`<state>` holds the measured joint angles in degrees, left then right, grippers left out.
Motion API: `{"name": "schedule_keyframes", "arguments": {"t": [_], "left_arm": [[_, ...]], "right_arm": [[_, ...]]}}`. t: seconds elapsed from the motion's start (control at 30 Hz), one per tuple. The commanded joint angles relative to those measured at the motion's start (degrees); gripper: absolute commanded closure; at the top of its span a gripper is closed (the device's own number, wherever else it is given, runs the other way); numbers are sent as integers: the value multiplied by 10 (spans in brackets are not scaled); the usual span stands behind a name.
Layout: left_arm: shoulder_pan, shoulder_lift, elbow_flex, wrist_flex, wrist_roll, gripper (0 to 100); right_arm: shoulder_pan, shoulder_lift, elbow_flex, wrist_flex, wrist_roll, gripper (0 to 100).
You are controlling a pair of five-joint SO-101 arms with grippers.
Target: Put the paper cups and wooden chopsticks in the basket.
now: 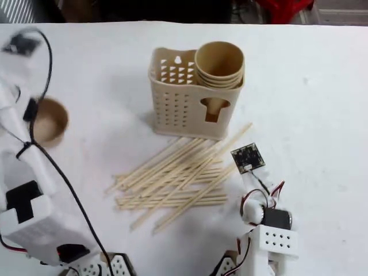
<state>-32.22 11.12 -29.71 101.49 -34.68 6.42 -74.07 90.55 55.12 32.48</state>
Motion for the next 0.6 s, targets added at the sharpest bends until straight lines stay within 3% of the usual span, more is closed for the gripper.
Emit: {"name": "schedule_keyframes", "arguments": {"t": [0.0, 0.17, 0.33, 0.47, 0.57], "left_arm": [[44, -36, -149, 9, 81, 976], [167, -81, -236, 9, 161, 976], [360, -130, -287, 4, 220, 976], [513, -133, -299, -48, 241, 974], [578, -132, -262, -127, 241, 973]], "right_arm": [[-6, 2, -2, -7, 1, 978], [-6, 2, -2, -7, 1, 978], [-6, 2, -2, -7, 1, 978], [-6, 2, -2, -7, 1, 978], [-6, 2, -2, -7, 1, 978]]}}
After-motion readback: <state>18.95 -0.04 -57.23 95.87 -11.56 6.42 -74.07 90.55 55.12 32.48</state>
